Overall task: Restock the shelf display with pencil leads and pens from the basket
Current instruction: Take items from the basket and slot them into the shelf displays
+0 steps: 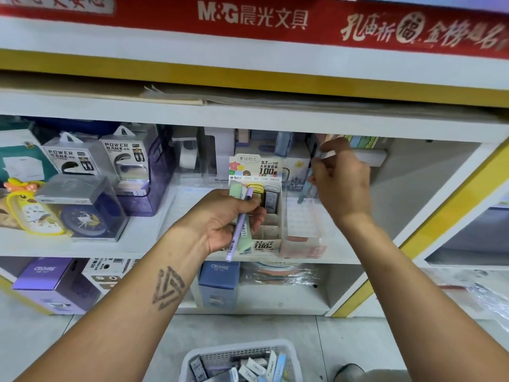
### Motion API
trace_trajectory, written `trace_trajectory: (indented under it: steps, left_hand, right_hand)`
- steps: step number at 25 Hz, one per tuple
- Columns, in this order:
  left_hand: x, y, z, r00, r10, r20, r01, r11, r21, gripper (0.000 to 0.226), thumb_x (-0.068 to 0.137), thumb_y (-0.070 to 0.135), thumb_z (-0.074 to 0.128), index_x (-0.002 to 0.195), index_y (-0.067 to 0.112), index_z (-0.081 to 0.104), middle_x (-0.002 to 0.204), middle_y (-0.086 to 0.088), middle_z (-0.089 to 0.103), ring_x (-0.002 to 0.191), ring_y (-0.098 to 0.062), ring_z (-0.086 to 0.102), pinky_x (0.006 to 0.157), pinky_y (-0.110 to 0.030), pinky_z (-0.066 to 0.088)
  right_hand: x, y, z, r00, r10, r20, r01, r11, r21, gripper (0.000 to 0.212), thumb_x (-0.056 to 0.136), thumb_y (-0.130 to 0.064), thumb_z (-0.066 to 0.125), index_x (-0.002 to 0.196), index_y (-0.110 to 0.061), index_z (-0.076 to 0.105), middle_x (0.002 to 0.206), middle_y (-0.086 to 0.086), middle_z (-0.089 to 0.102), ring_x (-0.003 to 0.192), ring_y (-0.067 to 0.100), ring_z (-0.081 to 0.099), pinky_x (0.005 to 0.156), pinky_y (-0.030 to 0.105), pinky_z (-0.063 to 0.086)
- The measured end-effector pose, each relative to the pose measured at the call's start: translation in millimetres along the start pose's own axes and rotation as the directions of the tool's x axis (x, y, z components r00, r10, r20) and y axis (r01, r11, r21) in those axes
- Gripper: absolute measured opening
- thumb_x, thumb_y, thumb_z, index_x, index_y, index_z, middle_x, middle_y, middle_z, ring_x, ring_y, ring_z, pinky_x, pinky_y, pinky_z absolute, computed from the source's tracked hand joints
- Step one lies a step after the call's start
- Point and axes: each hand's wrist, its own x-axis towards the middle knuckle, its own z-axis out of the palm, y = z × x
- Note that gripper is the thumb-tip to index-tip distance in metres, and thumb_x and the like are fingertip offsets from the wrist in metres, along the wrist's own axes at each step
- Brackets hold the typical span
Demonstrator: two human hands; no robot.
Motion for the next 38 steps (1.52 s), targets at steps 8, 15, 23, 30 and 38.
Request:
trace_trajectory:
  steps: [8, 15, 23, 30, 38]
  left_hand:
    - [5.1, -7.5, 6.8, 1.0, 0.004, 0.013, -0.005, 0.999, 0.041, 0.012, 0.089, -0.005, 0.063, 0.101, -0.004, 0.061, 0.068, -0.019, 0.065, 0.054, -0.024, 0.061, 0.049, -0.028, 0.053]
    - [2.3, -6.2, 6.2, 0.999, -0.001, 0.034, 0.0, 1.0, 0.031, 0.015, 0.088, -0.004, 0.065, 0.102, -0.005, 0.062, 0.069, -0.018, 0.065, 0.056, -0.023, 0.06, 0.048, -0.027, 0.052]
    - [-3.6, -3.0, 7.5, 0.999, -0.043, 0.025, 0.043, 0.999, 0.005, 0.023, 0.091, 0.002, 0.063, 0.113, -0.005, 0.064, 0.067, -0.015, 0.064, 0.056, -0.02, 0.059, 0.049, -0.025, 0.051]
    - [-3.6, -2.6, 6.9, 0.996, -0.036, 0.084, 0.036, 0.999, 0.001, 0.025, 0.092, -0.004, 0.06, 0.116, -0.008, 0.064, 0.071, -0.014, 0.065, 0.057, -0.018, 0.061, 0.054, -0.027, 0.053]
    - [0.4, -7.3, 15.5, 0.995, 0.015, 0.104, -0.012, 1.0, -0.028, 0.019, 0.089, 0.001, 0.065, 0.106, -0.003, 0.07, 0.089, -0.018, 0.069, 0.066, -0.023, 0.065, 0.056, -0.028, 0.057]
  right_hand:
    - [-10.6, 16.9, 21.6, 0.985, -0.129, 0.114, 0.133, 0.99, -0.036, 0.008, 0.098, -0.006, 0.051, 0.105, -0.008, 0.052, 0.085, 0.016, 0.07, 0.079, 0.034, 0.068, 0.069, 0.051, 0.055]
    - [-12.8, 18.1, 28.2, 0.978, -0.143, 0.149, 0.148, 0.989, -0.018, 0.012, 0.098, -0.004, 0.048, 0.1, -0.016, 0.045, 0.081, 0.014, 0.067, 0.074, 0.032, 0.068, 0.064, 0.051, 0.056]
    - [-14.4, 17.3, 33.1, 0.964, -0.16, 0.212, 0.198, 0.965, -0.171, 0.026, 0.095, 0.005, 0.047, 0.116, -0.006, 0.057, 0.081, 0.02, 0.067, 0.074, 0.039, 0.065, 0.064, 0.05, 0.055]
    - [-14.0, -1.2, 25.8, 0.966, -0.036, 0.257, 0.061, 0.994, -0.088, 0.028, 0.099, -0.016, 0.055, 0.124, -0.008, 0.066, 0.084, 0.012, 0.069, 0.073, 0.02, 0.057, 0.072, 0.032, 0.049]
    - [-9.4, -20.3, 4.4, 0.764, 0.208, 0.611, -0.532, 0.74, 0.413, 0.005, 0.091, -0.005, 0.067, 0.093, -0.002, 0.07, 0.075, 0.005, 0.07, 0.062, 0.013, 0.061, 0.057, 0.026, 0.044]
